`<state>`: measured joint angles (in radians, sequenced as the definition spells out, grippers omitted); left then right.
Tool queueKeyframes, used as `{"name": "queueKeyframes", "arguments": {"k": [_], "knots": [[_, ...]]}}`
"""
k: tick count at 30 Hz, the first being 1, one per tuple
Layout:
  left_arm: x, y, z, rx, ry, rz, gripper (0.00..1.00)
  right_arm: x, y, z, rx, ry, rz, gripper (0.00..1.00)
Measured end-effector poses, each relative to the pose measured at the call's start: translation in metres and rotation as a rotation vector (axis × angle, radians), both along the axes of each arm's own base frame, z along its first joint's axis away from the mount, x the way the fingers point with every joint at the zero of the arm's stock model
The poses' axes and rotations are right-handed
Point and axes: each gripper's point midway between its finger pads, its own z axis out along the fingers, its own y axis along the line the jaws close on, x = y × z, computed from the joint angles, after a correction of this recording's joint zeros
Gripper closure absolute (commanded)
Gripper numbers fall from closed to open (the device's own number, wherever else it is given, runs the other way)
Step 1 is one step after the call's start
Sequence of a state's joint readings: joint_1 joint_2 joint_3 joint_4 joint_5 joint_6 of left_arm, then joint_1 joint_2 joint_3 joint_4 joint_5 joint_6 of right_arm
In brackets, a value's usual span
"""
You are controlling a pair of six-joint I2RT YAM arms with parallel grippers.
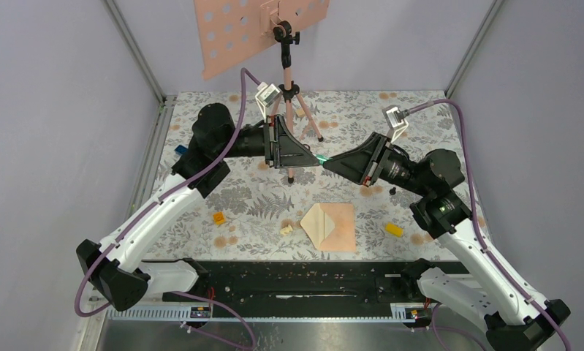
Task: Place the letter into the envelope and seal it
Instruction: Adjust the solid glue.
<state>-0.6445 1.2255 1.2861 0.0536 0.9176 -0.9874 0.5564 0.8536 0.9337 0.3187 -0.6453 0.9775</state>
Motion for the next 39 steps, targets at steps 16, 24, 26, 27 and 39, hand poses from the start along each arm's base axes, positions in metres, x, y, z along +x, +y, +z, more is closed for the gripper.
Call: {"name": "queueKeyframes", "arguments": {"k": [16, 24, 26, 27, 39], "knots": [[0.0023, 0.0049, 0.0084, -0.030, -0.002, -0.004, 0.75, -0.0005, 0.0000, -0.0002, -0.002, -0.006, 0.002, 1.00], [-0.0001, 0.0052, 0.0055, -0.028, 0.004, -0.020, 0.63, -0.0006, 0.0001, -0.0001, -0.002, -0.005, 0.003, 1.00], [-0.0015, 0.0054, 0.0036, -0.023, 0.008, -0.029, 0.63, -0.0007, 0.0001, 0.0000, -0.002, -0.006, 0.003, 1.00], [-0.0019, 0.0055, 0.0034, -0.023, 0.007, -0.032, 0.63, -0.0007, 0.0001, 0.0000, -0.002, -0.006, 0.003, 1.00], [-0.0050, 0.0055, 0.0037, -0.024, 0.003, -0.048, 0.66, -0.0009, 0.0001, 0.0011, 0.001, -0.010, 0.004, 1.00]]}}
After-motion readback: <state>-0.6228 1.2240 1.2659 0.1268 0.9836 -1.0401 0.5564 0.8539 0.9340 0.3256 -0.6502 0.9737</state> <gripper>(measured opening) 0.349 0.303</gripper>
